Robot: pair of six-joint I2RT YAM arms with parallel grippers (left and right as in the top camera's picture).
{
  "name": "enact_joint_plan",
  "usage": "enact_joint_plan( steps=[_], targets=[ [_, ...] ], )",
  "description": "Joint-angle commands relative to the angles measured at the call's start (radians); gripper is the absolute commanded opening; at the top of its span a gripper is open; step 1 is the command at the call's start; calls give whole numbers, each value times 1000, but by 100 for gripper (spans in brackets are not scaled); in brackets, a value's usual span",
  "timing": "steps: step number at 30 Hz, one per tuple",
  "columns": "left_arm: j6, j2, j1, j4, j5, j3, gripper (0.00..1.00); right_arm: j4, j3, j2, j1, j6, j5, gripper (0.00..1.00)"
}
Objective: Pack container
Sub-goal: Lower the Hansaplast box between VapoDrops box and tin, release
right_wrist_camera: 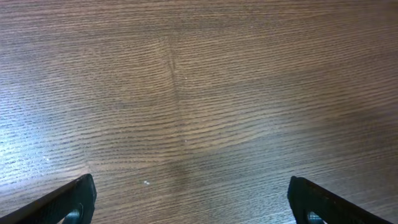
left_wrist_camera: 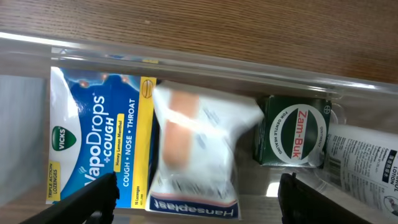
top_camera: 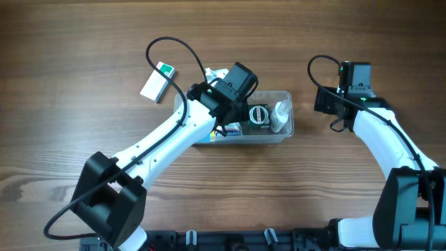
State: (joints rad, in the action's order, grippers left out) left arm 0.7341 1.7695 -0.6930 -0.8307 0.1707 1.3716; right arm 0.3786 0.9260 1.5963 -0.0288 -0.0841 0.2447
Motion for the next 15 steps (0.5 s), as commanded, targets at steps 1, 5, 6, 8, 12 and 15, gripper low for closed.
enact_joint_plan(
  steps=[1, 5, 6, 8, 12, 15],
  targets=[
    [-27, 11, -5, 8, -3, -10, 76, -4, -4, 8, 2, 6, 17, 100],
    [-27, 11, -6, 8, -6, -10, 67, -4, -4, 8, 2, 6, 17, 100],
    [-27, 11, -6, 8, -6, -10, 64, -4, -4, 8, 2, 6, 17, 100],
    [-27, 11, -6, 8, -12, -10, 43, -4, -4, 8, 2, 6, 17, 100],
    [-26, 11, -6, 25, -13, -13, 10, -4, -4, 8, 2, 6, 17, 100],
    [-26, 14, -6, 35, -13, -13, 10, -4, -4, 8, 2, 6, 17, 100]
  ],
)
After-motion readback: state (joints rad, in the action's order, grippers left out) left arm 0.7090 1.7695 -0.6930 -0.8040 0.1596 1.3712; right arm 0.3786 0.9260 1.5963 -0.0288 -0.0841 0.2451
